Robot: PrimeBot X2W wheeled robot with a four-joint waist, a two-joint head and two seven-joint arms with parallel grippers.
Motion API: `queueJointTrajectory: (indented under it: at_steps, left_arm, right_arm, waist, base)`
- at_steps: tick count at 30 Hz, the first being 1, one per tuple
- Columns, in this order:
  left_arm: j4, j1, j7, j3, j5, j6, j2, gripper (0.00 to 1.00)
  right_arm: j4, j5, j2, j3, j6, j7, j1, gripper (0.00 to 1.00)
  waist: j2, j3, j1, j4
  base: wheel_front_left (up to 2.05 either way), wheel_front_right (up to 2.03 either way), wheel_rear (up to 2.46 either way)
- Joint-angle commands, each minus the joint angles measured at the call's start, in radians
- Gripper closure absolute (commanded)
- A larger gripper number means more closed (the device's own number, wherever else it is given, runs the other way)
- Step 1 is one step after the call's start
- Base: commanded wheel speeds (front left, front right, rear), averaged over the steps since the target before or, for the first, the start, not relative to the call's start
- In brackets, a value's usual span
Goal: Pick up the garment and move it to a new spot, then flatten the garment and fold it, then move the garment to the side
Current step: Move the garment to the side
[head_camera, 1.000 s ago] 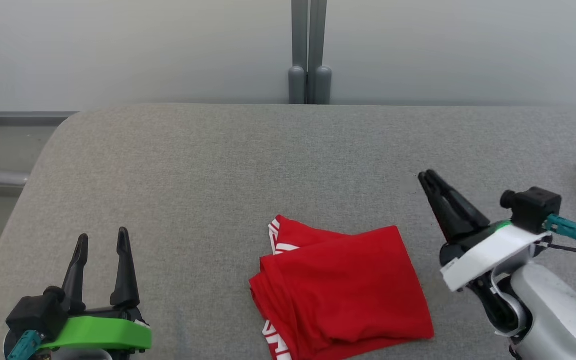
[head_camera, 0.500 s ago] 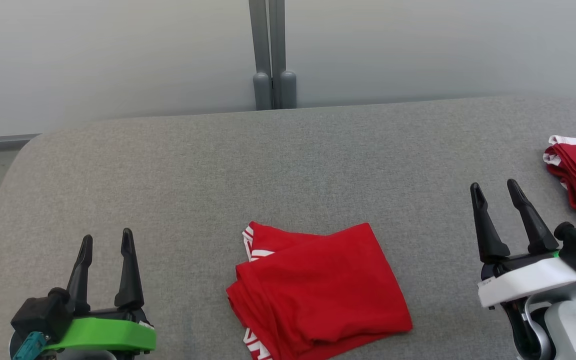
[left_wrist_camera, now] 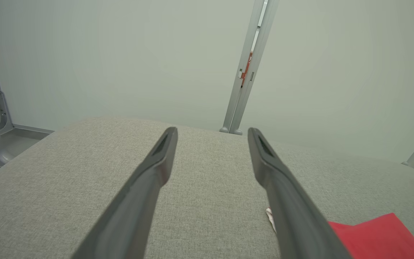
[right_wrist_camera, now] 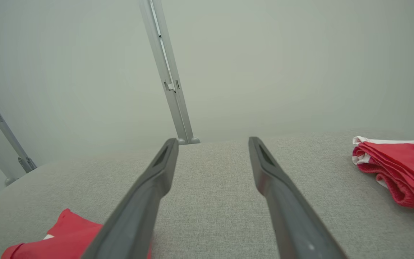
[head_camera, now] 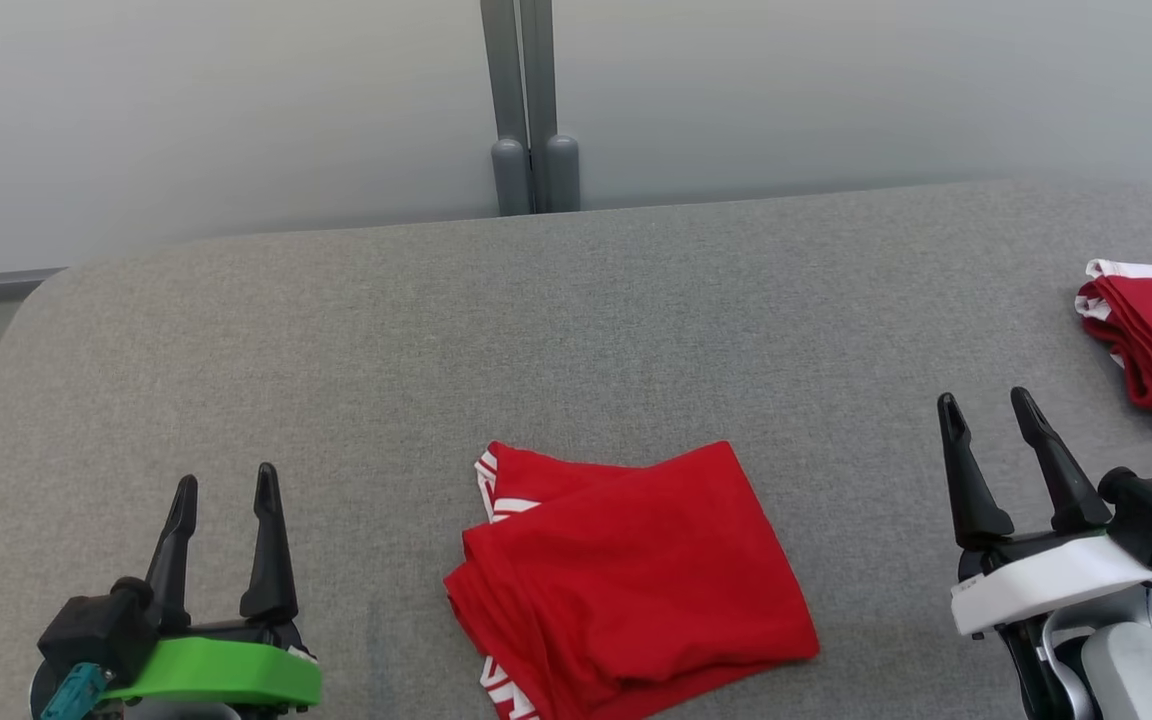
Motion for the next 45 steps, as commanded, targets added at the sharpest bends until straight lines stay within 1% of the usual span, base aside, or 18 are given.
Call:
queueJointTrajectory:
  at_steps: [1, 5, 8, 13, 17, 21, 27, 30, 34, 35, 36, 37, 38, 45]
  left_arm:
    - [0.002, -0.010, -0.002, 0.002, 0.013, -0.005, -0.003, 0.00]
    - [0.003, -0.016, -0.002, 0.001, 0.017, -0.007, -0.005, 0.00]
    - [0.004, -0.020, -0.002, -0.001, 0.019, -0.007, -0.006, 0.00]
    - [0.009, -0.036, -0.002, -0.007, 0.018, -0.010, -0.007, 0.00]
    - [0.011, -0.044, -0.002, -0.014, 0.017, -0.012, -0.009, 0.00]
    - [0.014, -0.050, -0.002, -0.014, 0.016, -0.014, -0.011, 0.00]
    - [0.019, -0.049, -0.002, -0.011, 0.017, -0.014, -0.012, 0.00]
    - [0.018, -0.053, -0.002, -0.011, 0.017, -0.014, -0.013, 0.00]
    - [0.015, -0.057, -0.002, -0.006, 0.015, -0.015, -0.013, 0.00]
    - [0.015, -0.057, -0.002, -0.004, 0.016, -0.015, -0.013, 0.00]
    - [0.015, -0.058, -0.002, -0.003, 0.016, -0.015, -0.013, 0.00]
    - [0.016, -0.059, -0.002, -0.002, 0.016, -0.016, -0.013, 0.00]
    - [0.016, -0.059, -0.002, 0.000, 0.017, -0.016, -0.013, 0.00]
    - [0.018, -0.061, -0.002, 0.000, 0.024, -0.016, -0.012, 0.00]
  right_arm:
    - [0.005, -0.008, -0.002, 0.003, 0.000, -0.002, -0.005, 0.00]
    - [0.027, 0.019, -0.007, 0.041, 0.000, -0.002, -0.018, 0.00]
    - [0.053, 0.062, -0.020, 0.108, 0.000, 0.047, -0.046, 0.00]
    - [0.119, 0.145, -0.039, 0.231, 0.000, 0.197, -0.120, 0.00]
    - [0.185, 0.205, -0.044, 0.288, 0.000, 0.313, -0.169, 0.00]
    - [0.255, 0.228, -0.042, 0.282, 0.000, 0.381, -0.188, 0.00]
    - [0.318, 0.263, -0.028, 0.259, 0.000, 0.447, -0.170, 0.00]
    - [0.341, 0.270, -0.038, 0.248, 0.000, 0.463, -0.164, 0.00]
    - [0.366, 0.268, -0.034, 0.230, 0.000, 0.453, -0.176, 0.01]
    - [0.366, 0.272, -0.033, 0.225, 0.000, 0.442, -0.179, 0.40]
    - [0.365, 0.277, -0.035, 0.222, 0.000, 0.432, -0.182, 0.58]
    - [0.363, 0.281, -0.036, 0.219, 0.000, 0.422, -0.186, 0.96]
    - [0.360, 0.286, -0.037, 0.217, 0.000, 0.411, -0.189, 1.00]
    - [0.309, 0.364, -0.049, 0.199, 0.000, 0.343, -0.216, 1.00]
  waist:
    - [0.0000, 0.004, 0.0000, 0.002]
    - [0.0000, 0.011, 0.0000, 0.012]
    - [0.0000, 0.016, 0.0000, 0.026]
    - [0.0000, 0.027, 0.0000, 0.068]
    - [0.0000, 0.042, 0.0000, 0.114]
    - [0.0000, 0.052, 0.0000, 0.154]
    - [0.0000, 0.059, 0.0000, 0.184]
    - [0.0000, 0.065, 0.0000, 0.192]
    - [0.0000, 0.076, 0.0000, 0.194]
    - [0.0000, 0.078, 0.0000, 0.194]
    - [0.0000, 0.080, 0.0000, 0.193]
    - [0.0000, 0.081, 0.0000, 0.192]
    - [0.0000, 0.082, 0.0000, 0.191]
    - [0.0000, 0.075, 0.0000, 0.162]
  base:
    - [0.00, 0.00, 0.00]
    - [0.00, 0.00, 0.00]
    - [0.00, 0.00, 0.00]
    - [0.00, 0.00, 0.00]
    - [0.00, 0.00, 0.00]
    - [0.00, 0.00, 0.00]
    - [0.00, 0.00, 0.00]
    - [0.00, 0.00, 0.00]
    - [0.00, 0.00, 0.00]
    - [0.00, 0.00, 0.00]
    - [0.00, 0.00, 0.00]
    - [0.00, 0.00, 0.00]
    - [0.00, 0.00, 0.00]
    - [0.00, 0.00, 0.00]
